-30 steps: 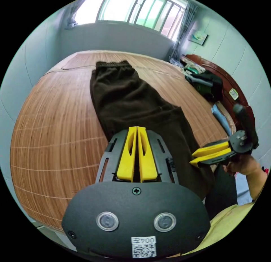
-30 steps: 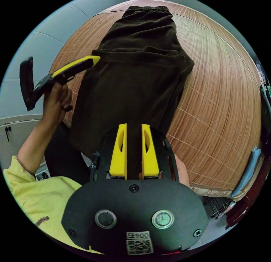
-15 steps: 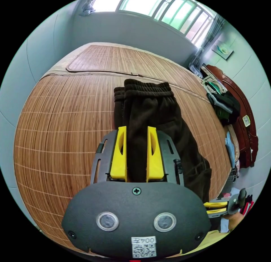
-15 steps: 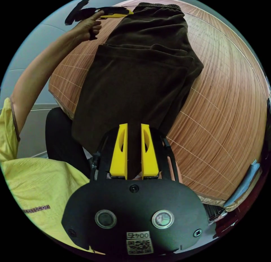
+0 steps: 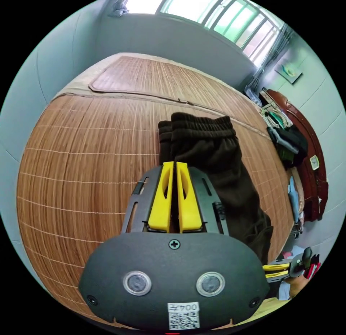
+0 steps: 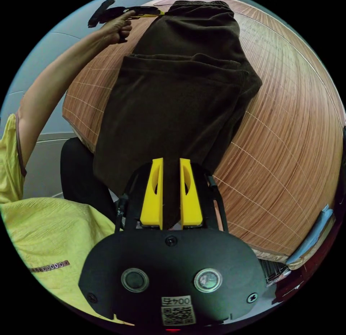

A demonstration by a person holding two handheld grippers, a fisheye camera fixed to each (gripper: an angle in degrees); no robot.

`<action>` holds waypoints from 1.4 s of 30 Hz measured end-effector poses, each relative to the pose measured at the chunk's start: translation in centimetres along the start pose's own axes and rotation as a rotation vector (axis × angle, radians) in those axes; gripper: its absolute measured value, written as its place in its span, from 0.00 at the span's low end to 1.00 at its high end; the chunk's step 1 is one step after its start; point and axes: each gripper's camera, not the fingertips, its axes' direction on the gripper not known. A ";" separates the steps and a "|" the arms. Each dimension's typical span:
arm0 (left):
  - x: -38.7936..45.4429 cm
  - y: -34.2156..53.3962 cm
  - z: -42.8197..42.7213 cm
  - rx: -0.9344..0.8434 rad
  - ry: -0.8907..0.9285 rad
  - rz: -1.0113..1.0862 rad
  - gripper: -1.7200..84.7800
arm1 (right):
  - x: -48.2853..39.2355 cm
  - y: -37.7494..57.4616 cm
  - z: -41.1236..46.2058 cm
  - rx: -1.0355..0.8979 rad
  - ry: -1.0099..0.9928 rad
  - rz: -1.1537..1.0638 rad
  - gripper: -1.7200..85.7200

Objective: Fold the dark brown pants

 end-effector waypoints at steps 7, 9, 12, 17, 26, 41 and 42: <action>3.0 -0.7 -0.5 0.068 -0.017 0.101 0.02 | 0.7 0.6 0.1 0.040 -0.019 0.005 0.10; 3.2 -1.2 0.8 0.037 -0.008 0.090 0.02 | 1.0 0.8 0.1 0.049 -0.031 0.010 0.11; 2.6 -1.6 2.6 0.002 0.028 0.044 0.02 | 1.4 1.2 0.1 0.066 -0.042 0.001 0.10; 2.6 -1.3 2.7 -0.002 0.015 0.074 0.02 | 1.5 1.6 0.2 0.072 -0.019 -0.021 0.10; -1.3 -0.3 0.3 -0.038 -0.021 0.064 0.06 | 2.6 2.2 -0.3 0.038 -0.013 0.009 0.10; -8.9 -0.4 1.8 -0.072 0.158 -0.036 0.13 | 13.4 7.6 -6.7 0.377 -0.409 -0.073 0.03; -9.1 -0.5 1.9 -0.073 0.161 -0.037 0.14 | 14.1 7.3 -7.5 0.402 -0.438 -0.087 0.03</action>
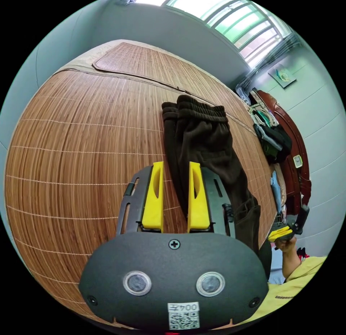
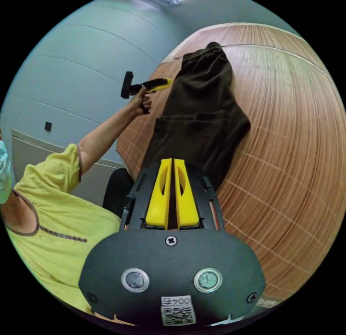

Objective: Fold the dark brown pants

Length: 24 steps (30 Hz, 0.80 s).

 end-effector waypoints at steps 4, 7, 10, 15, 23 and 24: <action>-1.5 -0.7 0.6 -0.021 0.041 -0.002 0.15 | 3.6 -5.0 -4.1 0.142 -0.113 -0.041 0.11; -2.6 -1.3 0.8 -0.027 0.094 -0.006 0.17 | 8.0 -10.0 -4.8 0.162 -0.136 0.013 0.18; -4.0 -2.0 1.0 -0.018 0.150 -0.037 0.20 | 12.5 -15.2 -4.2 0.140 -0.181 0.068 0.22; -6.0 -3.0 1.5 -0.014 0.246 -0.091 0.21 | 18.2 -21.5 -3.2 0.108 -0.197 0.194 0.23; -8.1 -2.6 4.3 -0.056 0.474 -0.285 0.12 | 19.4 -25.5 1.6 -0.031 -0.252 0.290 0.10; -8.1 -2.3 4.0 -0.036 0.469 -0.293 0.11 | 18.9 -25.5 1.5 -0.026 -0.227 0.287 0.10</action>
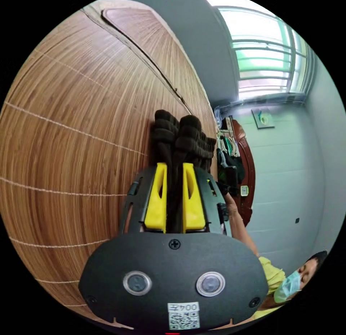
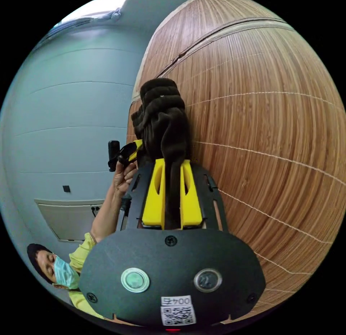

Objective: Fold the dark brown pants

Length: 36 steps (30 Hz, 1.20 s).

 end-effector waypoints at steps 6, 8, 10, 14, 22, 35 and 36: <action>4.7 4.4 -3.8 0.061 0.035 0.193 0.09 | -6.5 5.2 -3.3 0.083 0.065 -0.170 0.09; 7.7 7.4 -5.9 0.083 0.065 0.292 0.09 | -9.6 8.5 -5.1 0.102 0.078 -0.259 0.08; 10.4 10.1 -7.4 0.092 0.061 0.376 0.09 | -12.2 11.7 -6.1 0.116 0.123 -0.328 0.08; 17.1 18.7 -10.5 0.106 -0.015 0.611 0.09 | -17.8 21.1 -7.4 0.148 0.244 -0.481 0.08; 21.9 39.3 -11.5 0.050 -0.210 0.894 0.10 | -18.7 42.4 -3.9 0.226 0.480 -0.555 0.08; 11.4 57.7 -11.1 0.019 -0.095 0.474 0.13 | -6.5 56.0 -5.5 0.305 0.056 -0.126 0.15; 11.0 57.8 -11.1 0.026 -0.066 0.444 0.14 | -6.0 55.8 -5.4 0.293 0.019 -0.102 0.15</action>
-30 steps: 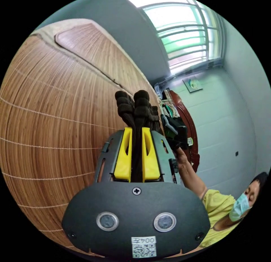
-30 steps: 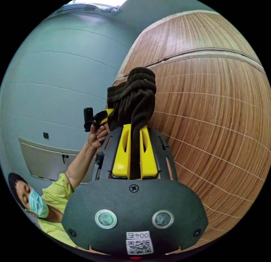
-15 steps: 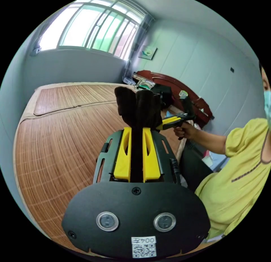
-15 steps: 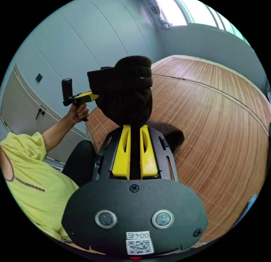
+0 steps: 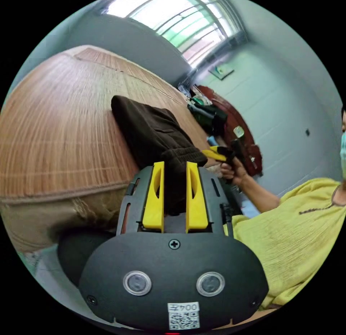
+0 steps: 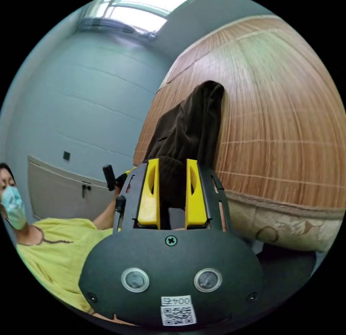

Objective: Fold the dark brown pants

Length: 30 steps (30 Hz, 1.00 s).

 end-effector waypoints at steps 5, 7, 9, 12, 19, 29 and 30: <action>-1.9 2.3 2.3 0.016 0.175 -0.232 0.18 | 2.8 0.4 1.9 -0.034 -0.170 0.198 0.17; -1.8 2.6 2.9 0.017 0.182 -0.264 0.19 | 2.9 0.6 2.5 -0.057 -0.145 0.210 0.18; -1.8 2.6 3.3 0.022 0.182 -0.285 0.19 | 2.8 0.8 2.7 -0.060 -0.131 0.223 0.19; -1.7 2.2 4.3 0.000 0.182 -0.314 0.18 | 2.8 0.5 3.3 -0.061 -0.179 0.239 0.21; 3.1 0.8 4.2 0.025 0.101 -0.244 0.08 | -4.3 0.5 3.1 -0.011 0.038 0.098 0.12; 2.1 6.4 7.7 -0.054 0.172 -0.332 0.10 | -1.3 3.7 5.3 -0.073 0.076 0.063 0.12; 2.6 6.5 7.3 -0.052 0.156 -0.325 0.10 | -1.6 3.8 5.3 -0.080 0.087 0.050 0.12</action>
